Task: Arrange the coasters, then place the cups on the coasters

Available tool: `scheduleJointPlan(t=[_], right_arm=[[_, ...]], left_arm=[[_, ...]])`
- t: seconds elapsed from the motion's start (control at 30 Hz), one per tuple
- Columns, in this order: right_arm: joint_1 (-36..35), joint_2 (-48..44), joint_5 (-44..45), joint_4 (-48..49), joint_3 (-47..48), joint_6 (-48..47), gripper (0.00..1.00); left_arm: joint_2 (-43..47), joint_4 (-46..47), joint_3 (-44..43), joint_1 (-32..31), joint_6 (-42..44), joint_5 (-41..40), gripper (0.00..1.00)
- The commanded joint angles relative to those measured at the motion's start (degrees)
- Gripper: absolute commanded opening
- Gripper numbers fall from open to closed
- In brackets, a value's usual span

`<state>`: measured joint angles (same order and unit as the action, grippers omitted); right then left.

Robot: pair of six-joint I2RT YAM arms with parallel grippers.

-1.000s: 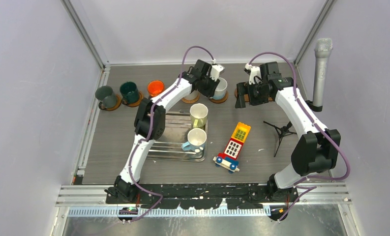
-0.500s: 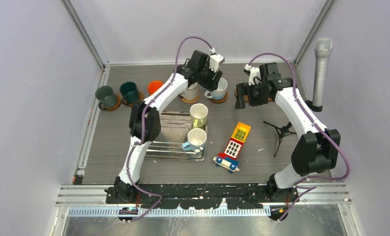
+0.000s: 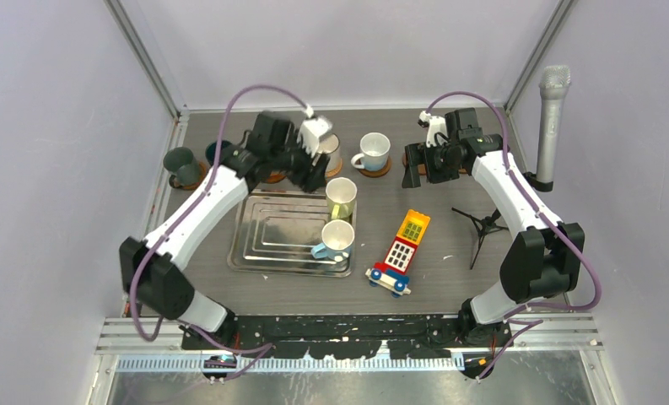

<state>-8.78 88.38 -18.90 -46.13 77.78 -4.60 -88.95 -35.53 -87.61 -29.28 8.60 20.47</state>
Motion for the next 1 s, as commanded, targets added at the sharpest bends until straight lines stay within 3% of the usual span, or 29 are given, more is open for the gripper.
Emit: scheduleJointPlan(t=[0.0,0.13,0.33,0.7,0.97], right_arm=[[0.3,-2.7,-1.2,1.1,0.0,0.2,0.89],[0.2,-2.3,-2.2,1.0,0.0,1.0,0.89],[0.2,-1.9,-3.2,1.2,0.0,2.0,0.89],[0.2,-2.7,-2.8,1.2,-0.4,2.5,0.89],[0.2,-4.1,-2.2,0.9,-1.6,2.2,0.89]], left_arm=[[10.4,-4.5,13.6,-0.5,8.4,5.0,0.63],[17.8,-8.3,22.1,-0.6,15.9,5.4,0.64],[18.8,-8.1,28.5,-2.4,15.7,3.4,0.64],[14.1,5.6,35.3,-9.3,10.1,-3.6,0.61],[11.4,13.1,38.8,-12.8,10.6,-2.0,0.58]])
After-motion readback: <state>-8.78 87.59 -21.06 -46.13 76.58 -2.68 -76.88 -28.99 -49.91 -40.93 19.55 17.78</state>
